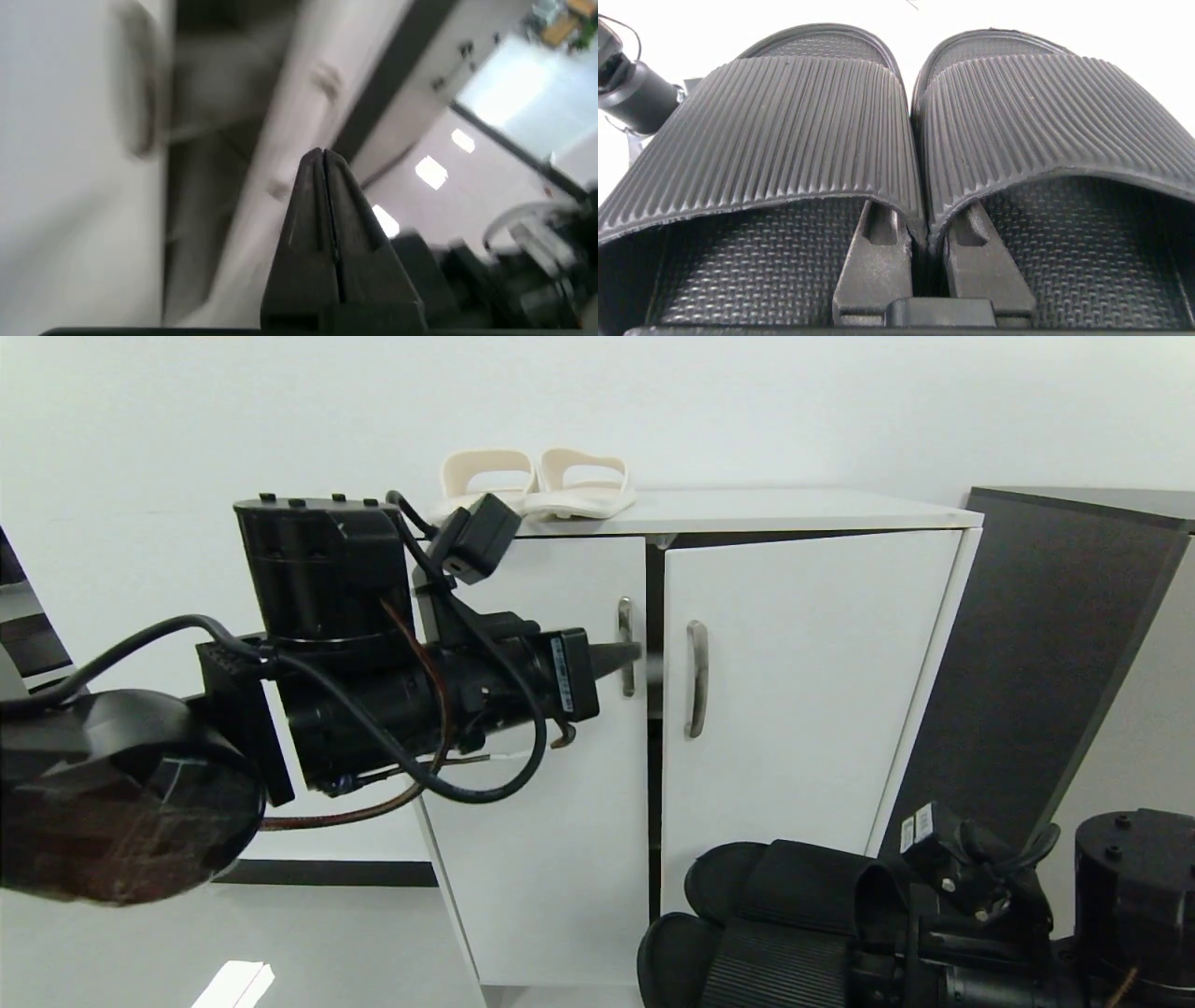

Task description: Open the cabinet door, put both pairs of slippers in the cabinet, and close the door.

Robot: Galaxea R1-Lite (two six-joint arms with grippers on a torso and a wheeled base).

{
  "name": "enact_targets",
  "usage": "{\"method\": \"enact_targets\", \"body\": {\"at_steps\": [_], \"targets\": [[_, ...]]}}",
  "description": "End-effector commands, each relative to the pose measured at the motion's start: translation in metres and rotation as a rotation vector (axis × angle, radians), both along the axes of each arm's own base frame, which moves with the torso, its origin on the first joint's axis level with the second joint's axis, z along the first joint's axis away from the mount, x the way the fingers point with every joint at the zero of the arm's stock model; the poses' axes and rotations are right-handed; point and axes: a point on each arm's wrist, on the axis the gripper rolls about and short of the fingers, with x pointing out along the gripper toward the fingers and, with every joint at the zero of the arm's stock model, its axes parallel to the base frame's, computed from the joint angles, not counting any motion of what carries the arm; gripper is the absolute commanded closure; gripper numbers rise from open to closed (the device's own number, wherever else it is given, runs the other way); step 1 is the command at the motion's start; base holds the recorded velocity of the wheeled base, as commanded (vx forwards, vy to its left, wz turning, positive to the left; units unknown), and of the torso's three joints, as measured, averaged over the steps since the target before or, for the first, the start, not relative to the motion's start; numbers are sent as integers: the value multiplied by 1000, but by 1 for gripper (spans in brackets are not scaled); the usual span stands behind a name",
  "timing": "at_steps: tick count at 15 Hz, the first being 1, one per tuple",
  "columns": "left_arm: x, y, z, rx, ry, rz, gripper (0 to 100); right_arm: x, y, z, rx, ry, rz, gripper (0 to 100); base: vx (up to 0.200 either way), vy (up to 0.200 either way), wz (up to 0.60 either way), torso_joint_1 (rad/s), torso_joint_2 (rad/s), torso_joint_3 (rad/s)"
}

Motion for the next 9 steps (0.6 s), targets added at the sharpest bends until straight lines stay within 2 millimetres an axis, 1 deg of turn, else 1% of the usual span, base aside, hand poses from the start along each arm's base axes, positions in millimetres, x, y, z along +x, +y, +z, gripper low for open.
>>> {"method": "enact_targets", "body": {"at_steps": [1, 3, 5, 7, 9], "targets": [[21, 3, 2, -8, -11, 42, 100, 0, 0, 0, 1, -3, 1, 100, 0, 0, 0, 0, 0, 0], [35, 2, 0, -8, -8, 61, 100, 0, 0, 1, 2, -4, 0, 100, 0, 0, 0, 0, 0, 0], [51, -7, -10, 3, 12, 64, 100, 0, 0, 1, 2, -6, -2, 100, 0, 0, 0, 0, 0, 0], [58, -12, -10, 3, 9, 63, 100, 0, 0, 1, 2, -6, -2, 100, 0, 0, 0, 0, 0, 0], [64, -16, -6, -5, -4, 61, 100, -4, -3, 2, 4, -9, -5, 100, 0, 0, 0, 0, 0, 0]]}}
